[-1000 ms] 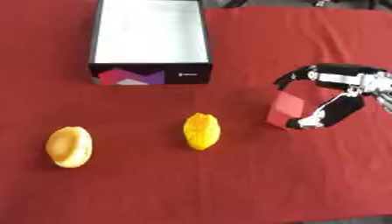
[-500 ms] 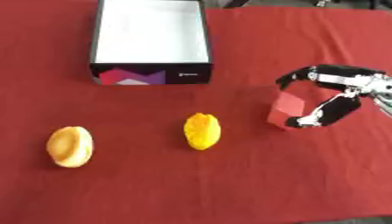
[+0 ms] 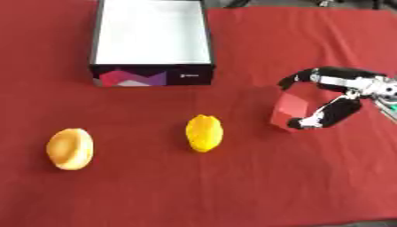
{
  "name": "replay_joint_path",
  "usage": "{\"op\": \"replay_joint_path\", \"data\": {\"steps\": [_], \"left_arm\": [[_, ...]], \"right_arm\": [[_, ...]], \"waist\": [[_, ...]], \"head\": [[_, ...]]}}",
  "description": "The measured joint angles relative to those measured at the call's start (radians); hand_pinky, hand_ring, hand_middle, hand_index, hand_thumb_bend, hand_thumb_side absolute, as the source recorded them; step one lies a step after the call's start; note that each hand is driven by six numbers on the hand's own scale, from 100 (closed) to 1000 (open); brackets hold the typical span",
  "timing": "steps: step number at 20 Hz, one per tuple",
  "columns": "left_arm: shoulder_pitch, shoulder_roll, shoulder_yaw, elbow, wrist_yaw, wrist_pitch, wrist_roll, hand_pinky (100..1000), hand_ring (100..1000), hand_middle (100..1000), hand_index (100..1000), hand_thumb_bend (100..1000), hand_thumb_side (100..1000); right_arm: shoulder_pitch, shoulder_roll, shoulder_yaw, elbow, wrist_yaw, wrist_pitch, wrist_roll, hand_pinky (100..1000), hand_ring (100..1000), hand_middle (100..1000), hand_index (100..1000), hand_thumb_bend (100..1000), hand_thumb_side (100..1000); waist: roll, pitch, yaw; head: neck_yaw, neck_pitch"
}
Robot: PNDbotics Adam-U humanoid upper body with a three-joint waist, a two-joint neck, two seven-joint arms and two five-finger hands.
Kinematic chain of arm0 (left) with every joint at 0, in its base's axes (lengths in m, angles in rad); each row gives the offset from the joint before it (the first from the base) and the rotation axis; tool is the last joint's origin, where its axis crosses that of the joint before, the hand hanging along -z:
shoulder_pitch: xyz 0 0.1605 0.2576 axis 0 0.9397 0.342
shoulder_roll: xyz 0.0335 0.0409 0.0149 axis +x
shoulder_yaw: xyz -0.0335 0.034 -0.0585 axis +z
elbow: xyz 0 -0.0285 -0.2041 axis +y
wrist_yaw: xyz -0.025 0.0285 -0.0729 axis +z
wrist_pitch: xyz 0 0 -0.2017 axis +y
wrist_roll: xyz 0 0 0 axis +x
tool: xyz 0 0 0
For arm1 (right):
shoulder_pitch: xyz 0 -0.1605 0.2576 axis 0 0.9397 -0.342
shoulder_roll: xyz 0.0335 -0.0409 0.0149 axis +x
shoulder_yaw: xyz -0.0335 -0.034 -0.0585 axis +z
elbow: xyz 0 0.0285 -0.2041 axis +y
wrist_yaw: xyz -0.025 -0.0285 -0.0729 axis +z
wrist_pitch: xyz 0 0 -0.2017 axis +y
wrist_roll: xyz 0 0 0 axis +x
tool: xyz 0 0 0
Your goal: Pick up objects on the table and place them in the box.
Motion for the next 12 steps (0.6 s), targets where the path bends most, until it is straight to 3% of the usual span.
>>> {"op": "replay_joint_path", "data": {"steps": [4, 12], "left_arm": [[0.0, 0.0, 0.0, 0.0, 0.0, -0.001, -0.002, 847, 765, 771, 797, 192, 878], [0.0, 0.0, -0.006, 0.0, 0.0, -0.001, -0.006, 848, 766, 769, 793, 192, 877]], "right_arm": [[-0.006, 0.006, 0.001, 0.023, 0.022, -0.003, -0.009, 1000, 986, 813, 936, 454, 436], [-0.006, 0.017, 0.002, 0.039, 0.051, -0.002, -0.023, 1000, 979, 676, 884, 454, 463]], "waist": [[0.0, 0.0, 0.0], [0.0, 0.0, -0.001]], "head": [[-0.001, 0.0], [-0.001, 0.0]]}}
